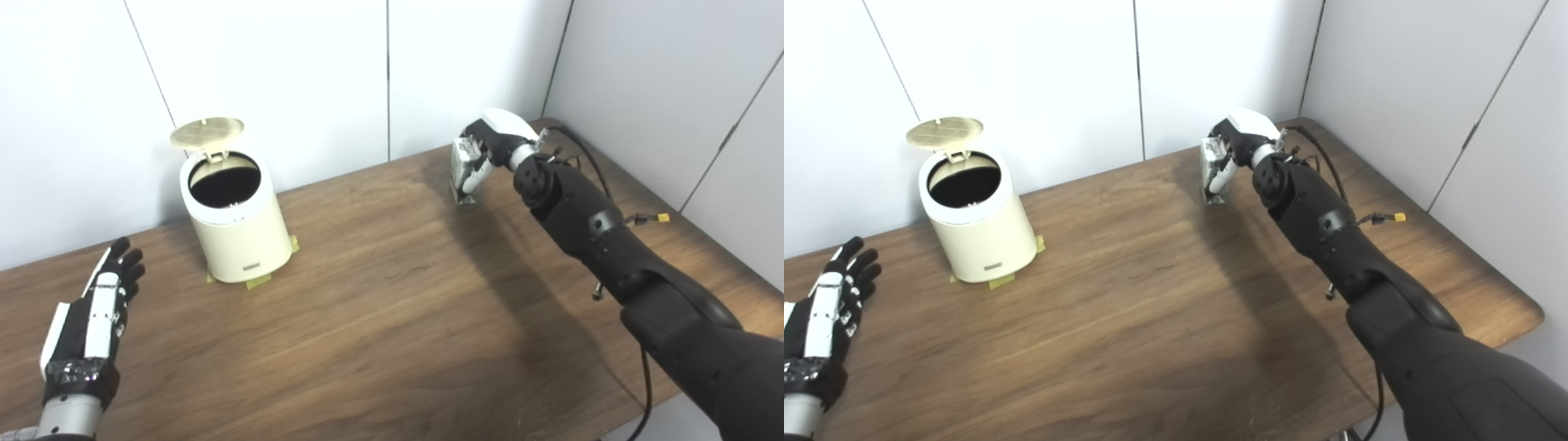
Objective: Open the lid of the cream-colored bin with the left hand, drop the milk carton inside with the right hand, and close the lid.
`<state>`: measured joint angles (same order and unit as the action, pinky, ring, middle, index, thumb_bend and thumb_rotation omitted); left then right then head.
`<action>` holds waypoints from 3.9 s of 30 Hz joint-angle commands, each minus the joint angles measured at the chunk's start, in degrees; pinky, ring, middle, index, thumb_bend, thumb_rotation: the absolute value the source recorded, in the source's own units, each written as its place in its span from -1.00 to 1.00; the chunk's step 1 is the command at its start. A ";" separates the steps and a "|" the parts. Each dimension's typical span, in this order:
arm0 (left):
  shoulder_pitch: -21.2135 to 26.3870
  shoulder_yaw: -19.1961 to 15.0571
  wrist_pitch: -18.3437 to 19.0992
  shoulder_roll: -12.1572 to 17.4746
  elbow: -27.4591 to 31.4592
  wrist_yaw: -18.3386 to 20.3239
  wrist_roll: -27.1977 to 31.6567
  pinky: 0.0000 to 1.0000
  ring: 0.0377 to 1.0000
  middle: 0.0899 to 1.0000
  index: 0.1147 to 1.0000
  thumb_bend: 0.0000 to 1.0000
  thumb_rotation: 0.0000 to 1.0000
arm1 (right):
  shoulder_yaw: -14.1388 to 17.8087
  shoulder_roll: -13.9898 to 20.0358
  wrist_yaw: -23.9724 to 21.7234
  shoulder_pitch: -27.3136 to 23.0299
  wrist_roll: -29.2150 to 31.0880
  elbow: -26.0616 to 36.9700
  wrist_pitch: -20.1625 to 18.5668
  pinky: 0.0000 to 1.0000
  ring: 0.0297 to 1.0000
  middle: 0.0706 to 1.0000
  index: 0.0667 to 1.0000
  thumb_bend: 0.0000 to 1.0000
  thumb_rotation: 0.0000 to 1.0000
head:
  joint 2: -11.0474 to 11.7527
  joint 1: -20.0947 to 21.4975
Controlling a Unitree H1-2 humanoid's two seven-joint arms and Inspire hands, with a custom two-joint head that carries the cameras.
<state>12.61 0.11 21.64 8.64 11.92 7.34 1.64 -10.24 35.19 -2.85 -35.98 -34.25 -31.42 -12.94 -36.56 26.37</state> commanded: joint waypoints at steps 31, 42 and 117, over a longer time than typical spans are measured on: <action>0.79 2.40 -4.99 -0.28 -1.08 -1.05 -5.14 0.84 0.86 0.84 0.87 -0.29 1.00 | 0.38 -3.20 3.67 0.07 -5.07 28.76 4.58 -0.16 -0.23 -0.06 -0.06 0.00 -1.00 | -0.92 -13.02; -0.19 4.05 -4.39 -2.96 -1.37 -2.52 -8.08 0.85 0.85 0.82 0.87 -0.08 1.00 | 0.02 -12.34 2.36 -1.18 -3.73 34.24 7.61 -0.21 -0.27 -0.06 -0.05 0.00 -1.00 | -0.50 -21.16; -1.71 5.00 -6.79 -6.65 -2.47 -3.66 -9.43 0.99 0.95 0.86 0.91 -0.09 1.00 | -1.93 -28.58 15.88 -12.33 -0.36 7.91 19.14 -0.28 -0.22 -0.08 -0.04 0.00 -1.00 | 0.77 -26.80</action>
<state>9.41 5.14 16.95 2.33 8.19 4.54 -7.52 -12.74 6.68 11.29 -44.45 -35.18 -24.92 4.60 -35.77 -0.35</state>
